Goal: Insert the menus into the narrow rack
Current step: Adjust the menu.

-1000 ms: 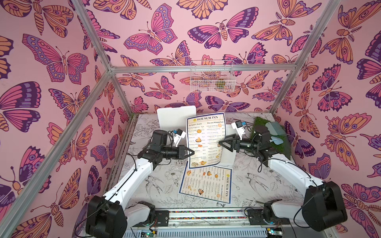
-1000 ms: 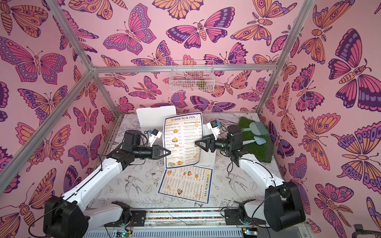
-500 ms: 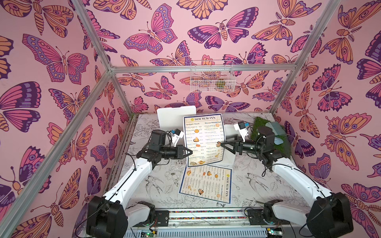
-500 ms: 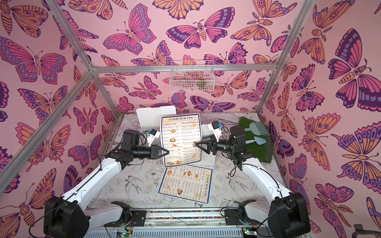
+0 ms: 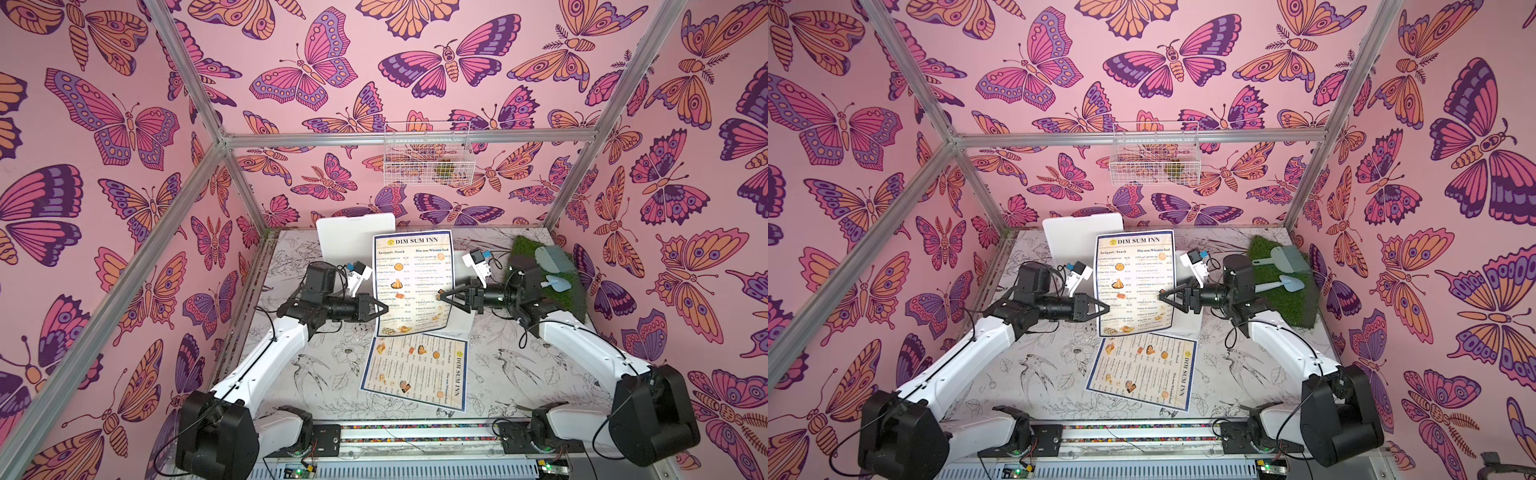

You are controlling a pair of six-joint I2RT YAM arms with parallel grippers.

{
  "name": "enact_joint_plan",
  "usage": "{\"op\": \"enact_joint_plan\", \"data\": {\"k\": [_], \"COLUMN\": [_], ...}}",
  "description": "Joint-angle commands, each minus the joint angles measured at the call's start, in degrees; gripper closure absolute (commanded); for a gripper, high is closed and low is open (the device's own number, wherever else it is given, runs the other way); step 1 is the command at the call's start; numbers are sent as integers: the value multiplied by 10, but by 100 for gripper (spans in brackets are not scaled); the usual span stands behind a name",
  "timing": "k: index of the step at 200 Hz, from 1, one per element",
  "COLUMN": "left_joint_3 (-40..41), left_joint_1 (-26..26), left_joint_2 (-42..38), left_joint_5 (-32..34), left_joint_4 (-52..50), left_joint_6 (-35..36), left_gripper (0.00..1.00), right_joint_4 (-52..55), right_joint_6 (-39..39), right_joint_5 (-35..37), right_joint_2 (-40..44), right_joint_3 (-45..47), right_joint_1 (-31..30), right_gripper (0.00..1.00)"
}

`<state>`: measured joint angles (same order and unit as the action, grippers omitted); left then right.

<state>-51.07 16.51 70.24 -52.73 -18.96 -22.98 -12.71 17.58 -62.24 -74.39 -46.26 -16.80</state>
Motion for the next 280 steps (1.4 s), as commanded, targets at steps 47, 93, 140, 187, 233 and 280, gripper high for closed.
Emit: {"op": "enact_joint_plan", "data": {"k": [47,93,140,187,233,280], "left_joint_3": [-1,7,30,30,33,11], "left_joint_1": [-4,-4,-4,-3,-1,16], "left_joint_2": [2,3,17,65,59,63], "left_joint_5": [9,3,8,7,35,31], "left_joint_4": [7,56,191,272,285,311], "left_joint_6": [3,-25,-94,-127,-117,-110], "left_gripper": [90,62,47,53,52,54], "right_joint_4": [-9,-26,60,86,149,199], "right_joint_6": [-1,17,-12,-11,-39,-59], "right_joint_5": [13,18,53,82,161,226], "right_joint_2": [8,4,15,33,75,97], "right_joint_3": [-5,-4,-20,-20,-37,-78], "right_joint_1": [-6,-6,-6,-8,-14,-36], "right_gripper": [69,80,88,100,100,100]}}
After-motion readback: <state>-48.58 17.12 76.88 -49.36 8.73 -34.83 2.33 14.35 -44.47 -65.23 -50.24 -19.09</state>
